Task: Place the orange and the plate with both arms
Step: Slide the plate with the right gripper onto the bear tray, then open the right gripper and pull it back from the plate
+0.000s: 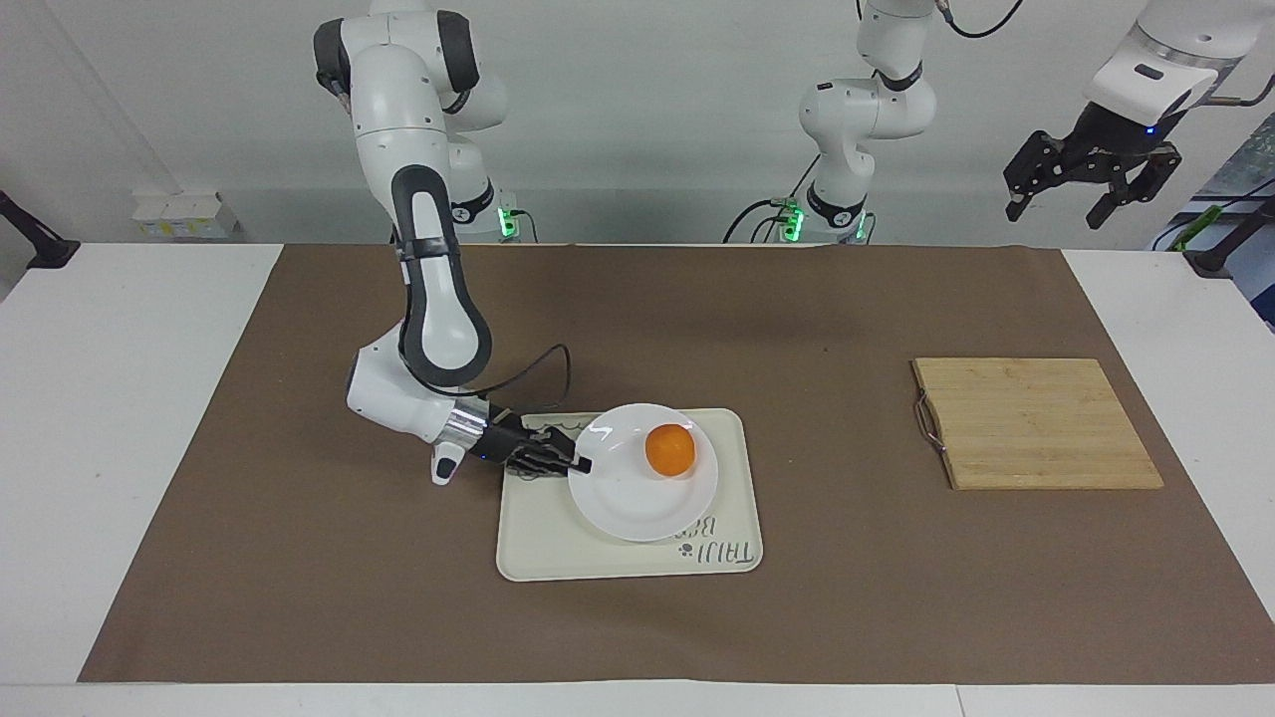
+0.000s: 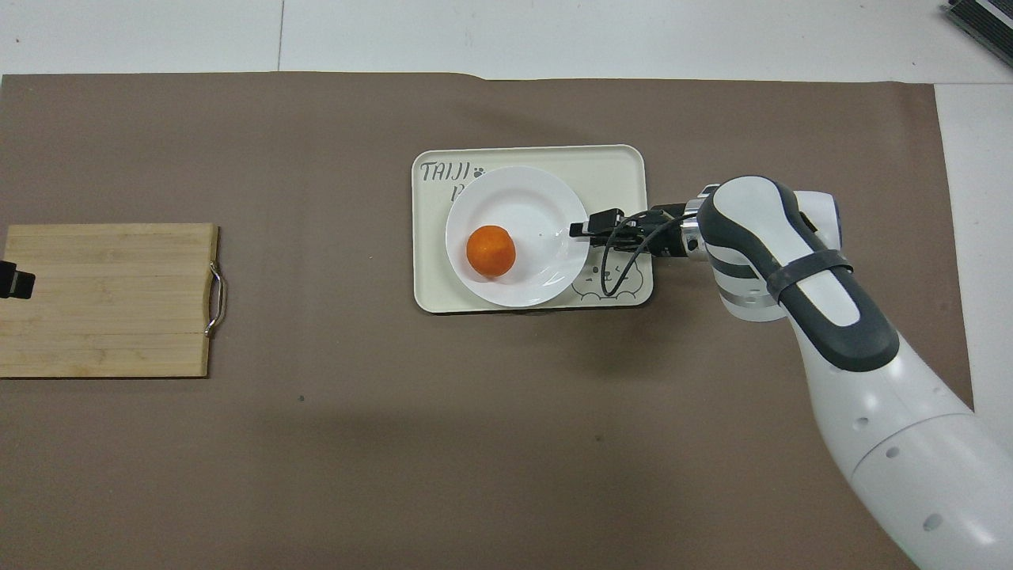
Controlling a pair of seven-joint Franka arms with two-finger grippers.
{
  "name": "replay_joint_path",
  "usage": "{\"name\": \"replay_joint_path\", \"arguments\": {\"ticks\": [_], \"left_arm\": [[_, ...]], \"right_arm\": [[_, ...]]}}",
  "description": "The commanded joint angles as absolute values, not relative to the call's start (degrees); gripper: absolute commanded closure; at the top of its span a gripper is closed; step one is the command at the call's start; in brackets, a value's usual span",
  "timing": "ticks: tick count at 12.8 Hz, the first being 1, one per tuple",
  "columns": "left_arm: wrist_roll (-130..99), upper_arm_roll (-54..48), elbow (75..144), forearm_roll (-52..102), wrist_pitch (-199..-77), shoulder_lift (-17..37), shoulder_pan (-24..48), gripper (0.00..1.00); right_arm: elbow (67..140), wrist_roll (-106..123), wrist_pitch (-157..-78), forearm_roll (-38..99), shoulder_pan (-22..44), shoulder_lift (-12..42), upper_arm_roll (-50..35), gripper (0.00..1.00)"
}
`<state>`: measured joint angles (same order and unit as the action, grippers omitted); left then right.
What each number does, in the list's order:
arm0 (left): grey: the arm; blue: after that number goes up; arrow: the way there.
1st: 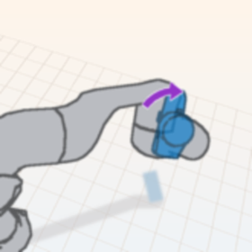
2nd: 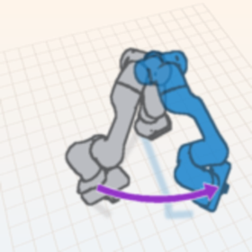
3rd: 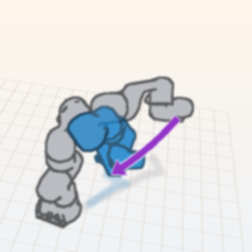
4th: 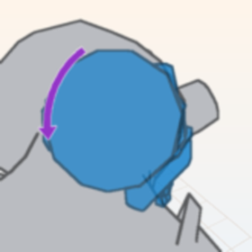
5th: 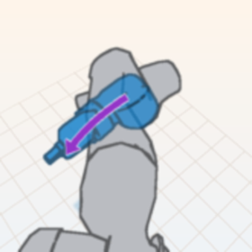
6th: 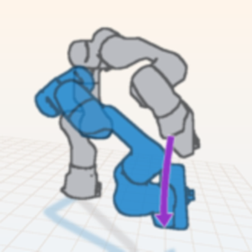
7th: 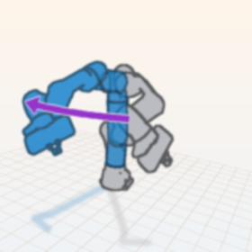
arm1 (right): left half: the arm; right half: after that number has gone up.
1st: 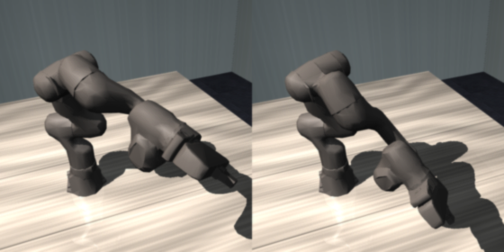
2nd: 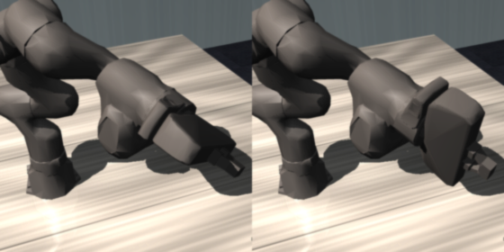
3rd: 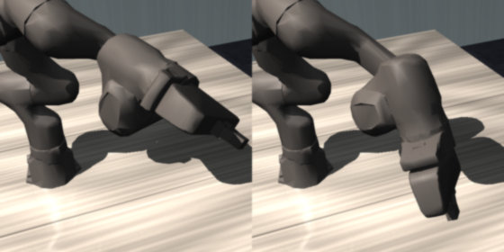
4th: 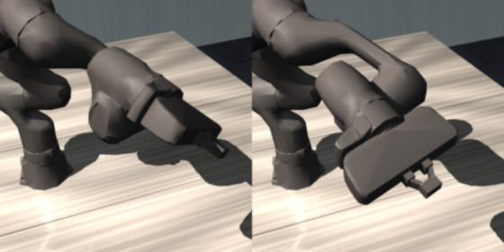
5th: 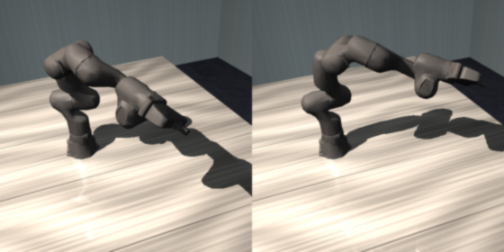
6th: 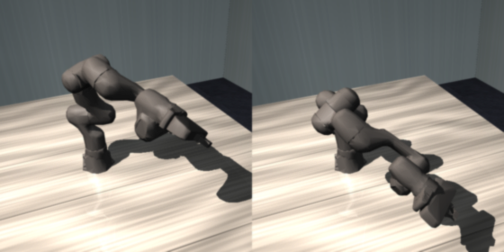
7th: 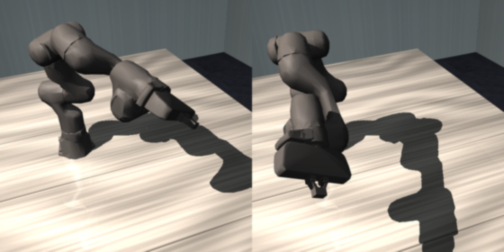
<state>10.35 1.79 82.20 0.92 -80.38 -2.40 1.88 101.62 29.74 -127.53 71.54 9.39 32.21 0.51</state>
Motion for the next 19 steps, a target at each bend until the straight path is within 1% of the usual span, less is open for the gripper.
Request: {"name": "replay_joint_path", "arguments": {"ticks": [1, 6, 7, 9, 10, 12, 14, 16, 17, 19], "left_arm": [[9.8, 1.3, 83.5, 0.9, -80.2, -3.7, 1.1, 0.0], [9.8, 1.3, 83.5, 0.9, -80.2, -3.7, 1.1, 0.0], [9.8, 1.3, 83.5, 0.9, -80.2, -3.7, 1.1, 0.0], [9.8, 1.3, 83.5, 0.9, -80.2, -3.6, 1.1, 0.0], [9.8, 1.3, 83.5, 0.9, -80.2, -3.7, 1.1, 0.0], [9.8, 1.3, 83.5, 0.9, -80.2, -3.7, 1.1, 0.0], [9.8, 1.3, 83.5, 0.9, -80.2, -3.7, 1.1, 0.0], [9.8, 1.3, 83.4, 0.9, -80.2, -3.7, 1.1, 0.0], [9.8, 1.3, 83.5, 0.9, -80.2, -3.7, 1.1, 0.0], [9.8, 1.3, 83.5, 0.9, -80.2, -3.7, 1.2, 0.0]], "right_arm": [[101.8, 27.3, -128.9, 69.1, 9.1, 29.3, 0.7, 0.0], [101.5, 18.6, -128.8, 54.0, 8.0, 23.7, 1.8, 0.0], [101.5, 16.5, -128.8, 49.8, 7.8, 22.4, 2.0, 0.0], [101.3, 14.0, -127.8, 35.6, 6.9, 19.3, 2.7, 0.0], [101.3, 13.7, -126.4, 30.0, 6.0, 17.7, 2.7, 0.0], [101.2, 13.8, -122.9, 24.0, 2.9, 15.5, 2.8, 0.0], [101.1, 14.3, -122.8, 16.6, -0.2, 14.7, 3.0, 0.0], [99.6, 14.2, -122.2, 12.7, -3.3, 14.0, 3.0, 0.0], [99.8, 13.4, -120.9, 10.9, -3.0, 12.4, 3.1, 0.0], [99.6, 7.9, -119.2, 3.1, -2.6, 10.0, 3.1, 0.0]]}}
